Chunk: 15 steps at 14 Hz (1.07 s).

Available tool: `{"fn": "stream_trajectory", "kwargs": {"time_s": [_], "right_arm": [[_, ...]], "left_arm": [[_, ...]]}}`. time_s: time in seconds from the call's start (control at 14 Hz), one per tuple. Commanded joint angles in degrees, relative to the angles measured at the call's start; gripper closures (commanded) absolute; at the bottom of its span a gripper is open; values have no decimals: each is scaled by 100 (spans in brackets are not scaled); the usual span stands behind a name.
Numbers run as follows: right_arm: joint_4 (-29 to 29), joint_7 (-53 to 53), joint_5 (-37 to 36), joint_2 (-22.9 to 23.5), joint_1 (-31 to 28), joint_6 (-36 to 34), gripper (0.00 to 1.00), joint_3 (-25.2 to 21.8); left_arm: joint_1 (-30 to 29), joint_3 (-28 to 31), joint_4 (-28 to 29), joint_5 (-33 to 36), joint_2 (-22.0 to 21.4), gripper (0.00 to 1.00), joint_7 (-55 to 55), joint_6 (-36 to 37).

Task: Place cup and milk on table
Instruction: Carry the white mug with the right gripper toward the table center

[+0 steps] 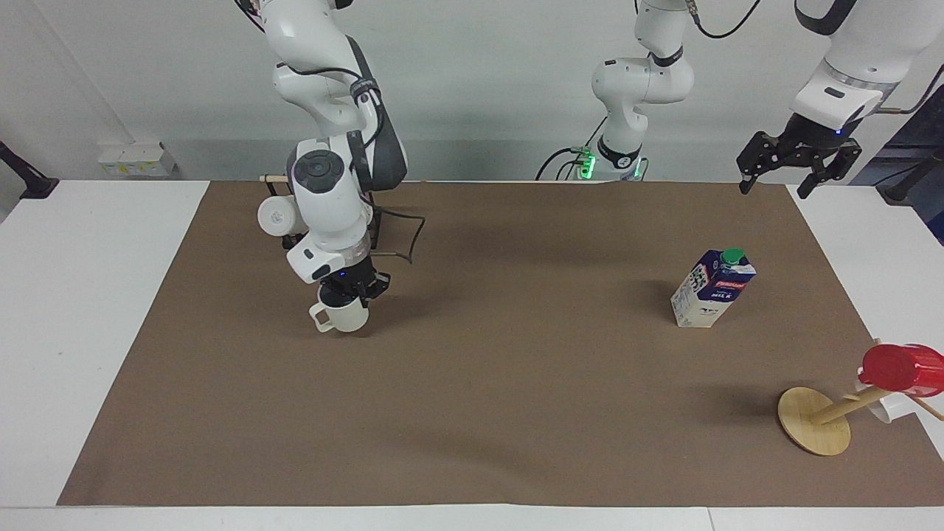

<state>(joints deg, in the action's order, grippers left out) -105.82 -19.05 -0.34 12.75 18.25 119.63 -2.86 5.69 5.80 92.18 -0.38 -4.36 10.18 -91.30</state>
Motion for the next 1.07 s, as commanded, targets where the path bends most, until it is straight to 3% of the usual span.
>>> {"fn": "stream_trajectory", "kwargs": {"time_s": [0.0, 0.43, 0.64, 0.86, 1.0], "right_arm": [[334, 60, 51, -9, 274, -396, 100, 4], [510, -493, 227, 69, 846, -247, 100, 171], [501, -836, 280, 271, 1249, 182, 100, 180], [475, -854, 271, 552, 1628, 473, 100, 189], [327, -759, 262, 492, 1778, 395, 100, 189]], "left_arm": [[46, 44, 46, -15, -91, 0, 10, 86], [46, 44, 37, -15, -91, 0, 10, 86], [46, 44, 46, -15, -91, 0, 10, 86], [46, 44, 37, -15, -91, 0, 10, 86], [46, 44, 46, -15, -91, 0, 10, 86]]}}
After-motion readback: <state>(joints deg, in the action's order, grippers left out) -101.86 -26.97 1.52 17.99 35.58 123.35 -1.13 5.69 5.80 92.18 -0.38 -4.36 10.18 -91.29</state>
